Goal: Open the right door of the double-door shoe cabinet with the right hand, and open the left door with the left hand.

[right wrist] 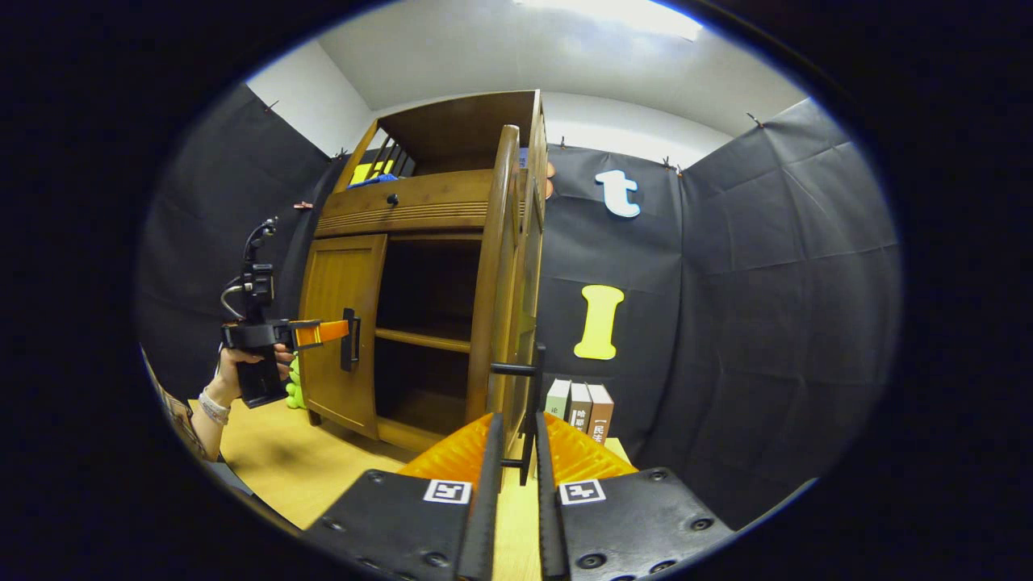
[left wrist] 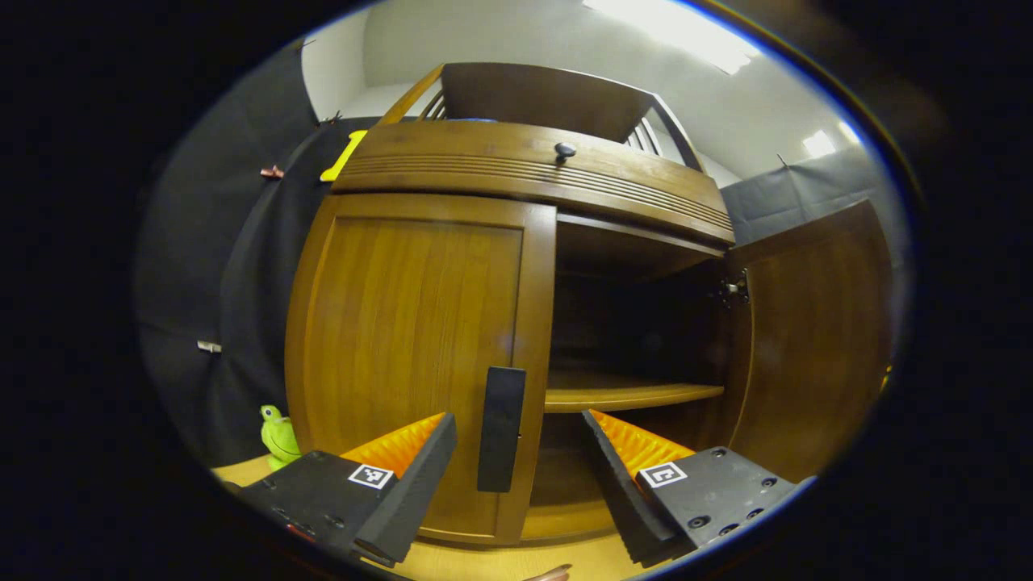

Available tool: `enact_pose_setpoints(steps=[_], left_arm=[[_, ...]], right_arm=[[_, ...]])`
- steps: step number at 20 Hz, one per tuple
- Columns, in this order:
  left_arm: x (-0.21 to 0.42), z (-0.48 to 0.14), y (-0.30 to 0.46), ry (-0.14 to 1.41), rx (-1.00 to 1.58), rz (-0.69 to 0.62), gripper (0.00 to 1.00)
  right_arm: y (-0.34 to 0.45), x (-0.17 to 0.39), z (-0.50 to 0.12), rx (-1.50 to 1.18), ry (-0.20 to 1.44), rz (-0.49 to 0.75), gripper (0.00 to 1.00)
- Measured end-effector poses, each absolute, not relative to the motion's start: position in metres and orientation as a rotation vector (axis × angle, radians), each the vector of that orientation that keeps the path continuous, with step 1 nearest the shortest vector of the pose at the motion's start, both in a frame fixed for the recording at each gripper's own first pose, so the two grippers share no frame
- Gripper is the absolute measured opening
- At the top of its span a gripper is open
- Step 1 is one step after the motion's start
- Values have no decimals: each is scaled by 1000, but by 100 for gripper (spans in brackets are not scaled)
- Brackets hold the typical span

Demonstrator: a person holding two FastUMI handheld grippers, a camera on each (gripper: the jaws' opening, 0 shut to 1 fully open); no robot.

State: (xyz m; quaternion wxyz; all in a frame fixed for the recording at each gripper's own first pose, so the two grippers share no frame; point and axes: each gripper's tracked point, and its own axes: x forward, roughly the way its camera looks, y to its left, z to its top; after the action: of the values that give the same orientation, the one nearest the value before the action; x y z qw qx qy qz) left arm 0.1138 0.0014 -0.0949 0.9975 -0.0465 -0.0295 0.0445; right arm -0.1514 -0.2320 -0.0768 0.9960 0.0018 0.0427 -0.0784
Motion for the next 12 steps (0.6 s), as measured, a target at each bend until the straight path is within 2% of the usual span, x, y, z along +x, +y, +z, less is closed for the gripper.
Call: enact_pose_setpoints(steps=[2, 4, 6, 8, 9, 10, 11, 12], left_arm=[[123, -94, 15, -71, -91, 138, 90], [136, -96, 24, -79, -78, 172, 86], [143, -100, 23, -76, -85, 166, 85], [144, -97, 24, -86, -80, 159, 85], [145, -97, 22, -90, -77, 155, 82], [145, -97, 20, -84, -73, 144, 85], [146, -99, 14, -75, -70, 127, 82], [147, -98, 9, -71, -66, 109, 85]], right_arm=[[-233, -159, -70, -31, 53, -166, 34], [-230, -164, -64, -52, 21, -161, 64], [-232, -164, -61, -59, 5, -173, 94], [-230, -162, -60, -51, -2, -171, 91], [-232, -162, -62, -50, -1, -172, 91], [-235, -160, -64, -52, 2, -180, 91], [-239, -159, -67, -57, 7, -188, 91], [-242, -158, -69, -62, 13, -197, 91]])
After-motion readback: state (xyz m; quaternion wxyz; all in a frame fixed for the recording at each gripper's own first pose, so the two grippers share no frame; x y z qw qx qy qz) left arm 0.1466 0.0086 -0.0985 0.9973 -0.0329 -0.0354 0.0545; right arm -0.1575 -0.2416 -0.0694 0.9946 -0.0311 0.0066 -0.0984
